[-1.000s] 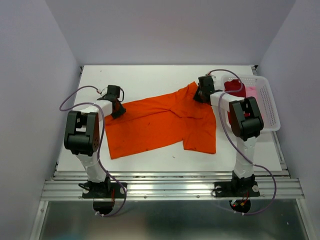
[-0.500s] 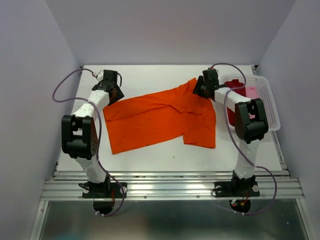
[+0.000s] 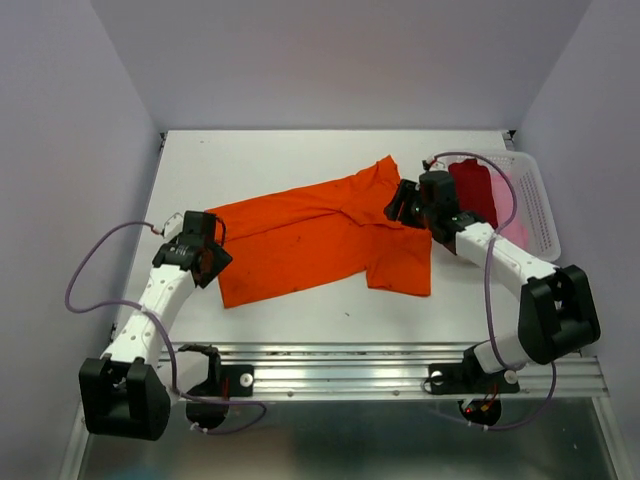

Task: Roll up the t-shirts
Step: Fold the T-shirt at the center of the board.

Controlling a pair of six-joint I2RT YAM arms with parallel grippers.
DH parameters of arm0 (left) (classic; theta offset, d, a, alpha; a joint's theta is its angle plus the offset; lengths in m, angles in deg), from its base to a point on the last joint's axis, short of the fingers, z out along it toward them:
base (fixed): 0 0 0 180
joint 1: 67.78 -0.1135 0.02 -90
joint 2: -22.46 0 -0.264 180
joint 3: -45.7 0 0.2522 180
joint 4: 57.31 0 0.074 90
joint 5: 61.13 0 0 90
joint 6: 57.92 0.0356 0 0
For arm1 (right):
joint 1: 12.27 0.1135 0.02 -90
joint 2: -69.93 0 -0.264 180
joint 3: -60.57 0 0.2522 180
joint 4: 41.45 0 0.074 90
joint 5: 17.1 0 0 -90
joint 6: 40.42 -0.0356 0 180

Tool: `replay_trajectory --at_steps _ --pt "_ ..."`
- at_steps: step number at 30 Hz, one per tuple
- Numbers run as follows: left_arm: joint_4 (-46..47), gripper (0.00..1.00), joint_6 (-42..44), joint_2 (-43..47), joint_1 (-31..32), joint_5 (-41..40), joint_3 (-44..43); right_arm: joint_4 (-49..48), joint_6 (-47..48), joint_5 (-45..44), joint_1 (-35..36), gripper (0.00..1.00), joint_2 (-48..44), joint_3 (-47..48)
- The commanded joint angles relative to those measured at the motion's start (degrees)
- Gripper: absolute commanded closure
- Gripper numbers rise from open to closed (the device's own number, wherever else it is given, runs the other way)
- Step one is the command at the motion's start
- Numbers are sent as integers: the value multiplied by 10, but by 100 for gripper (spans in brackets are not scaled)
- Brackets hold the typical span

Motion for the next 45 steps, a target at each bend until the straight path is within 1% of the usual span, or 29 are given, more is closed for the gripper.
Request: replay_trajectory --at_steps 1,5,12,14,19,20,21,23,24,26,28,29,30,31,32,33,34,36,37,38,40,41,42,45 --pt "-70 43 -98 43 3 18 34 5 8 0 4 40 -35 -28" --pt "-85 44 -126 29 3 18 64 10 11 4 4 40 -45 -33" --pt "-103 44 -134 -14 6 15 55 6 8 14 4 40 -34 -30" --pt "-105 42 -133 -32 6 14 49 6 6 16 4 40 -32 -29" --pt "-100 43 -111 -80 6 18 31 12 6 17 4 40 -33 -27" --pt "-97 46 -105 -91 6 21 28 17 4 17 4 40 -35 -28" --pt "-93 46 -99 -93 14 18 19 20 2 13 4 40 -41 -32" --pt "-78 46 -97 -76 22 7 10 25 -3 14 4 40 -48 -52" --pt "-64 46 -93 -69 22 6 4 25 -4 15 4 40 -49 -58" --pt "-6 46 -75 -58 22 2 -3 21 -3 18 4 40 -40 -64" --pt "44 46 -58 -66 22 -1 -23 10 4 18 4 40 -10 -52" --pt "56 46 -53 -88 21 -5 -33 9 5 8 4 40 4 -27" --pt "61 46 -50 -104 21 -14 -62 10 7 0 4 40 21 -11" --pt "63 45 -42 -137 21 -20 -80 9 7 -7 4 40 57 8" --pt "64 45 -38 -153 22 -35 -114 10 12 -19 4 41 76 44" --pt "67 44 -31 -171 19 -36 -127 10 13 -24 4 41 96 63" --pt "87 44 -20 -207 11 -33 -141 10 17 -27 4 42 135 81" --pt "98 44 0 -245 -1 -19 -178 10 18 -28 4 42 175 117" --pt "112 44 6 -263 -6 -14 -190 10 19 -27 4 42 193 151" --pt "117 44 11 -300 -12 -10 -200 11 18 -27 -2 43 225 165" --pt "125 44 28 -354 -25 5 -227 10 18 -33 -2 44 251 201" --pt "125 44 32 -355 -27 5 -236 11 17 -32 -9 44 264 212" --pt "125 44 35 -382 -28 6 -242 11 15 -23 -18 44 290 223" --pt "136 44 47 -421 -32 18 -257 14 9 -7 -27 46 339 259"
